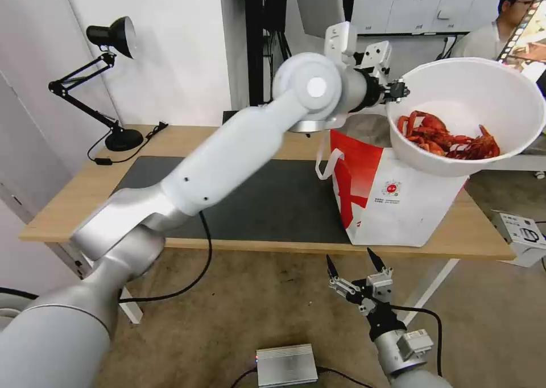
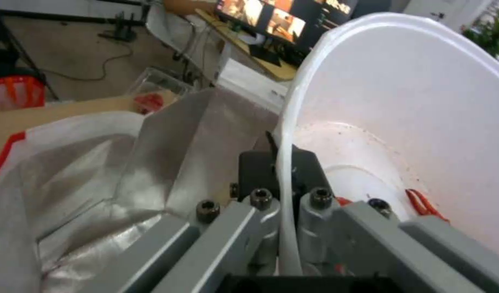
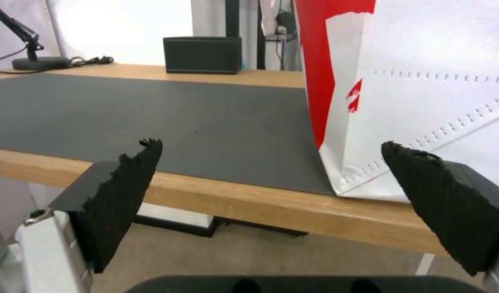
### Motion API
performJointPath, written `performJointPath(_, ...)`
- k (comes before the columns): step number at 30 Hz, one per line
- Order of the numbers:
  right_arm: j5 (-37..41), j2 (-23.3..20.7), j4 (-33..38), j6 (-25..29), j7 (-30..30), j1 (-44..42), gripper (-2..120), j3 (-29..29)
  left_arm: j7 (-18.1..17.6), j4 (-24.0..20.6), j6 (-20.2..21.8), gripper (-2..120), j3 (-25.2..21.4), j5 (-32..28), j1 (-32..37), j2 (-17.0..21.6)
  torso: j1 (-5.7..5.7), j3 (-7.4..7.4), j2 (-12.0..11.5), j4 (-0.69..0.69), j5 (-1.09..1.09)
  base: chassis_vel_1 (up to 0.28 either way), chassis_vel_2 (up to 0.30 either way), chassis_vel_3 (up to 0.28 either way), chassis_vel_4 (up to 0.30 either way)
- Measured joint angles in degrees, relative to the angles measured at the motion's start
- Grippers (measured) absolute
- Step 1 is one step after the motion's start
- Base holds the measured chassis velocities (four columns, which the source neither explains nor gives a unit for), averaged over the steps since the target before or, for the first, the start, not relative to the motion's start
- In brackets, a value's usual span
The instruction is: Pick up the trash from the table and place it into the takeout bag.
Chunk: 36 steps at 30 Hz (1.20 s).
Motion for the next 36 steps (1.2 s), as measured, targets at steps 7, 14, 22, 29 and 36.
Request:
performJointPath(7, 0.0, 0.0, 0.0, 0.0, 0.0, 0.0, 100, 0.0, -2.3, 5.4, -1.6, 0, -0.5, 2.4, -0.4, -4.0, 0.00, 0.00, 0.0, 0.01, 0.00, 0.000, 0.000, 0.000, 0.000)
performJointPath(14, 0.0, 0.0, 0.0, 0.0, 0.0, 0.0, 100, 0.0, -4.2, 8.1, -4.6, 0, 0.1, 3.1, -0.9, -4.4, 0.00, 0.00, 0.0, 0.01, -0.01, 0.000, 0.000, 0.000, 0.000)
performJointPath(22, 0.0, 0.0, 0.0, 0.0, 0.0, 0.0, 100, 0.0, -6.7, 8.3, -6.7, 0, -0.2, 1.4, -1.4, -4.3, 0.00, 0.00, 0.0, 0.01, -0.01, 0.000, 0.000, 0.000, 0.000)
performJointPath(29, 0.0, 0.0, 0.0, 0.0, 0.0, 0.0, 100, 0.0, -10.0, 8.7, -7.7, 0, 0.4, 1.2, -1.2, -4.2, 0.00, 0.00, 0.0, 0.01, -0.01, 0.000, 0.000, 0.000, 0.000)
performJointPath(36, 0.0, 0.0, 0.0, 0.0, 0.0, 0.0, 100, 0.0, -14.4, 8.9, -7.4, 0, 2.6, 1.8, 0.0, -4.1, 0.00, 0.01, 0.0, 0.01, -0.01, 0.000, 0.000, 0.000, 0.000)
